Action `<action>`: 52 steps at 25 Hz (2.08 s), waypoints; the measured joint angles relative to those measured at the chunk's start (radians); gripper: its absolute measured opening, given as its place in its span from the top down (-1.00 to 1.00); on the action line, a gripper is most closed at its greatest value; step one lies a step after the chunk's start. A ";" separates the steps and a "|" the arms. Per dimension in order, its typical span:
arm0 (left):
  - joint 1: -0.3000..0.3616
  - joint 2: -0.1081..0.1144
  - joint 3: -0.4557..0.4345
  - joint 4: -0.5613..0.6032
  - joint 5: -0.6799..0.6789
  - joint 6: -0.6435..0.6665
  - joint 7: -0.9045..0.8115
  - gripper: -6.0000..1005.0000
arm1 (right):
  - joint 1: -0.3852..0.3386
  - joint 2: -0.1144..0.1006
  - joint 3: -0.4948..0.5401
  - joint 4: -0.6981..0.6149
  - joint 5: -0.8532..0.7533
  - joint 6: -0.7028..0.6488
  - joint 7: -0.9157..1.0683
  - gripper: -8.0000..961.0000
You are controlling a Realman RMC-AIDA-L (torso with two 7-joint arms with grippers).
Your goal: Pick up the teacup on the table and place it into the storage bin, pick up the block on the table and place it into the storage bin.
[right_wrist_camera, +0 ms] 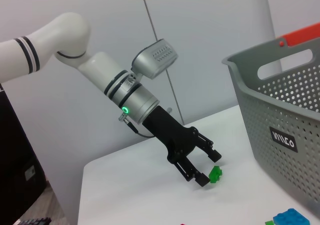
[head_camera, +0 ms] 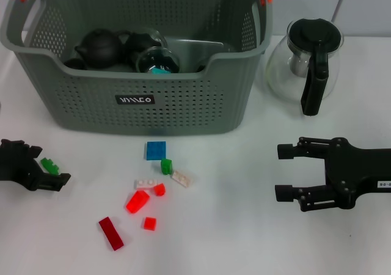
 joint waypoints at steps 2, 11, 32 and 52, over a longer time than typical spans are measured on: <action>-0.001 0.001 0.006 0.009 0.004 -0.012 0.000 -0.78 | -0.001 0.000 0.000 0.000 0.000 0.000 0.000 -0.90; -0.003 0.000 0.024 0.031 0.016 -0.059 -0.003 -0.75 | -0.001 0.000 0.000 0.000 0.000 -0.003 0.000 -0.90; -0.026 -0.001 0.018 0.044 0.051 -0.063 -0.037 -0.38 | -0.004 -0.003 -0.004 0.013 0.000 0.000 0.000 -0.90; -0.092 0.047 -0.231 -0.105 -0.231 0.416 0.000 0.19 | -0.002 -0.005 -0.002 0.012 0.000 -0.004 0.000 -0.90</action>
